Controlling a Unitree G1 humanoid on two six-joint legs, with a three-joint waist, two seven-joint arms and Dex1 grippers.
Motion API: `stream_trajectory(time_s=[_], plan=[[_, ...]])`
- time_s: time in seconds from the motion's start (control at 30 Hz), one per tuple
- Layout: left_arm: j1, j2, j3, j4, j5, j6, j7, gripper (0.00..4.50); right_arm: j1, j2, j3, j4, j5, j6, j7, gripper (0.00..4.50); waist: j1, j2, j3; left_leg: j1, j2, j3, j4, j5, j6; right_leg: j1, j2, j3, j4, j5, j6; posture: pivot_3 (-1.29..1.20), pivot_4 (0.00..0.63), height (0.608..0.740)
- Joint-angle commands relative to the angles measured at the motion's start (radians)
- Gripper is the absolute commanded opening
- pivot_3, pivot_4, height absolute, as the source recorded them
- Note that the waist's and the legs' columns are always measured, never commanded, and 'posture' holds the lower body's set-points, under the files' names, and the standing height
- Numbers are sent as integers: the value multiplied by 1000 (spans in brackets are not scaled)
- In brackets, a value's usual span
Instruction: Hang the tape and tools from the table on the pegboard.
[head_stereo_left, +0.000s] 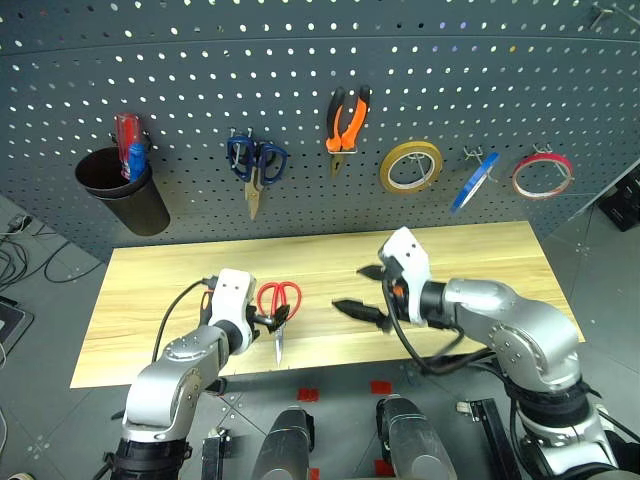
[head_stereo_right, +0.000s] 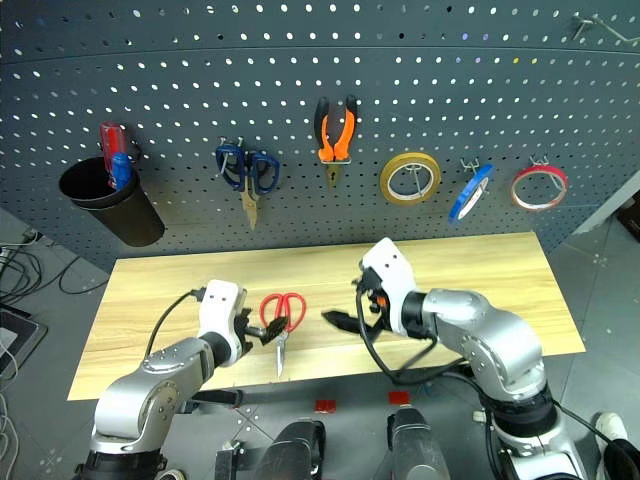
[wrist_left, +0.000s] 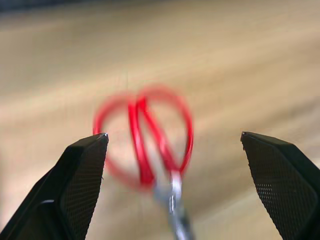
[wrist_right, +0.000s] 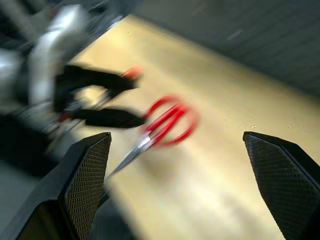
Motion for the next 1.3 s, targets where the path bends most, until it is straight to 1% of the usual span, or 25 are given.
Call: stream_trajectory(time_s=[0.03, 0.13, 0.27, 0.4, 0.63, 0.77, 0.9, 0.93, 0.97, 1.1, 1.17, 1.23, 1.27, 1.3], plan=[[10, -31, -14, -57, 15, 86, 60, 4484, 4, -15, -2, -82, 88, 38, 31, 4500, 3, 0, 0, 0, 0, 0, 0, 0, 0, 1, 0, 0, 0, 0, 0, 22, 275, 740], [12, -83, -16, -43, 37, 115, 115, 4484, 4, -22, 6, -86, 116, 48, 28, 4500, 7, -1, 0, 1, -1, 0, 1, 0, 0, 2, -1, 0, 0, 0, 0, 21, 277, 740], [-2, -119, -35, 2, 72, 117, 153, 4484, 3, -26, 13, -90, 149, 55, 26, 4500, 10, -1, 0, 1, -1, 0, 1, 0, 0, 2, -1, 0, 0, 0, 0, 16, 278, 740], [-46, -158, -54, 93, 121, 84, 192, 4484, 5, -54, 24, -121, 208, 68, 57, 4500, 18, -1, 1, 1, -1, 0, 1, 0, 0, 2, -1, -1, 0, 0, 0, 8, 279, 740], [-91, -243, -36, 219, 146, 91, 234, 4484, 7, -66, 26, -129, 245, 70, 31, 4500, 20, -2, 1, 1, -1, 0, 1, 0, 0, 2, -1, -1, -1, 0, 0, -7, 285, 740], [-112, -246, -59, 282, 174, 77, 241, 4484, 15, -61, 13, -128, 274, 84, 24, 4500, 20, -2, 1, 1, -1, -1, 1, 0, 0, 2, -1, -1, 0, 0, 0, -11, 289, 740], [-126, -248, -61, 320, 186, 63, 233, 4484, 13, -82, 13, -116, 284, 80, 25, 4500, 20, -2, 1, 2, -1, 0, 1, 0, 0, 3, -1, -1, -1, 0, 0, -20, 291, 740], [-128, -251, -54, 330, 187, 60, 234, 4105, 13, -88, 12, -113, 283, 77, 25, 4500, 20, -2, 1, 2, -1, 0, 1, 0, 0, 3, -1, -1, -1, 0, 0, -22, 291, 740], [-132, -254, -48, 341, 186, 58, 233, 3951, 12, -92, 9, -110, 283, 76, 24, 4500, 20, -2, 1, 2, -1, 0, 1, 0, 0, 3, -1, -1, -1, 0, 0, -22, 291, 740], [-137, -253, -37, 375, 191, 44, 222, 2687, 13, -98, -11, -98, 290, 78, 18, 4500, 20, -1, 1, 3, -1, 0, 1, 0, 0, 4, -1, -1, -1, 0, 0, -33, 289, 740], [-136, -251, -34, 382, 195, 39, 216, 2039, 8, -122, -3, -93, 256, 60, 12, 4500, 20, -1, 1, 3, -2, 0, 1, 0, 0, 4, -2, -1, -1, 0, 0, -33, 289, 740], [-133, -247, -33, 385, 197, 31, 210, 1393, -6, -164, 26, -82, 188, 23, -7, 4500, 21, -1, 1, 3, -2, 0, 1, 0, 0, 4, -2, -1, -1, 0, 0, -37, 286, 740], [-131, -245, -33, 386, 199, 27, 206, 1147, -12, -181, 39, -76, 162, 6, -15, 4500, 21, -1, 1, 3, -2, 0, 1, 0, 0, 4, -3, -1, -1, 0, 0, -37, 286, 740], [-129, -243, -33, 386, 200, 22, 203, 1138, -16, -195, 50, -71, 145, -8, -17, 4500, 21, -1, 1, 3, -3, 0, 1, 0, 0, 4, -3, -1, -1, 0, 0, -37, 286, 740]])
